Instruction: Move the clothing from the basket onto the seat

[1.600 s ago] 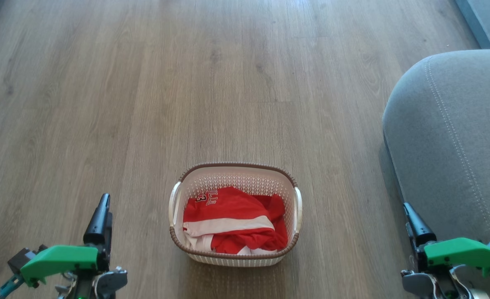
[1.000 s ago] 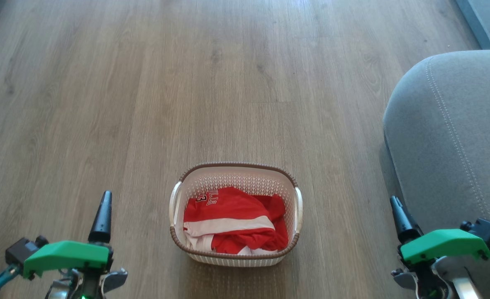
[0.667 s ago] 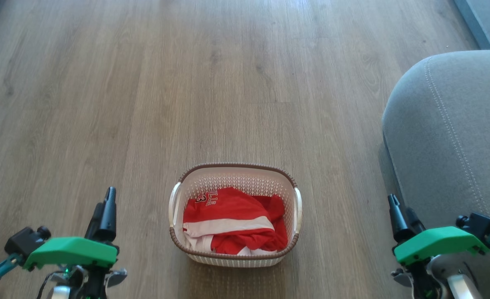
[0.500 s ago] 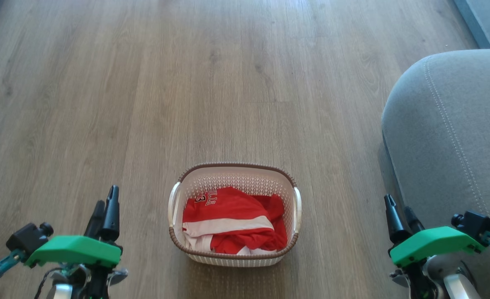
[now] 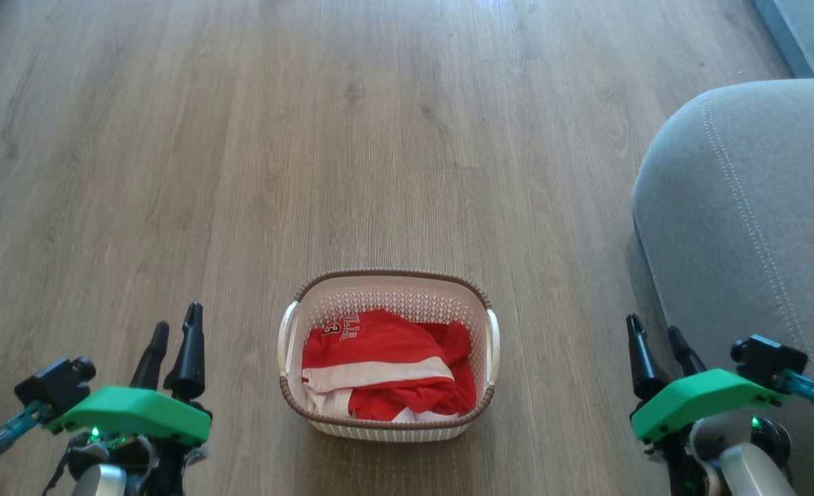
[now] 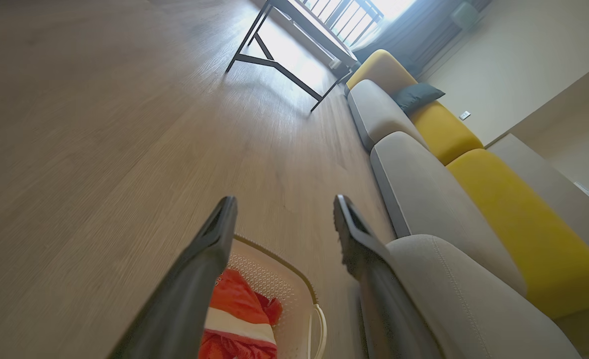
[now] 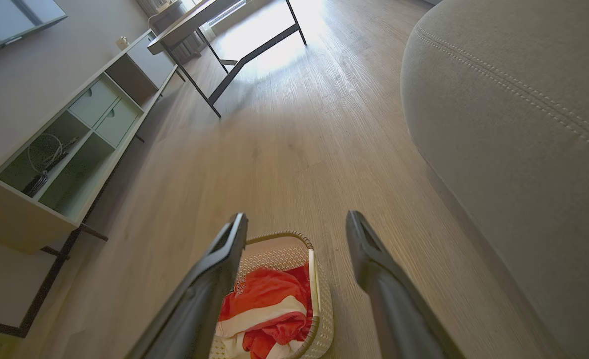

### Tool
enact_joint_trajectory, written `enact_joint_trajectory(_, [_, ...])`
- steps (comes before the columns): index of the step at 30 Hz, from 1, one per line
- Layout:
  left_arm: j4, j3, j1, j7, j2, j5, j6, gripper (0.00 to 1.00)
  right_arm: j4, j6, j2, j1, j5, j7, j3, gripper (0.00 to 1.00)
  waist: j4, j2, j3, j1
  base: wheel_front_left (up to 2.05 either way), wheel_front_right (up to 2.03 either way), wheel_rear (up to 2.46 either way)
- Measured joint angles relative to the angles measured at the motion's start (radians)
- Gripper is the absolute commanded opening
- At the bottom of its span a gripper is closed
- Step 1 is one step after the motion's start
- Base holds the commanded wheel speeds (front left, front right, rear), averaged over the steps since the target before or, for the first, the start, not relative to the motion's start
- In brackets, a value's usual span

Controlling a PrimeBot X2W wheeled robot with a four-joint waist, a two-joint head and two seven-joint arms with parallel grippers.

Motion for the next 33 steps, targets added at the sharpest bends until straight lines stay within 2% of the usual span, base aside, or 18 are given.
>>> enact_joint_trajectory(9, [-0.005,-0.009,0.0,-0.026,0.017,0.098,0.0,1.0,0.0,0.0,-0.027,-0.002,-0.092,-0.025,0.038,1.0,0.001,0.0,0.003,0.0,0.0,0.0,0.0])
enact_joint_trajectory(19, [-0.01,-0.025,0.0,-0.053,0.036,0.208,0.0,1.0,0.003,0.0,-0.028,-0.002,-0.2,-0.052,0.079,1.0,-0.002,0.0,0.004,0.0,0.0,0.0,0.0])
enact_joint_trajectory(33, [-0.016,-0.048,0.0,-0.097,0.05,0.354,0.0,1.0,0.002,0.0,-0.052,-0.002,-0.361,-0.088,0.093,1.0,-0.002,0.0,0.003,0.0,0.0,0.0,0.0])
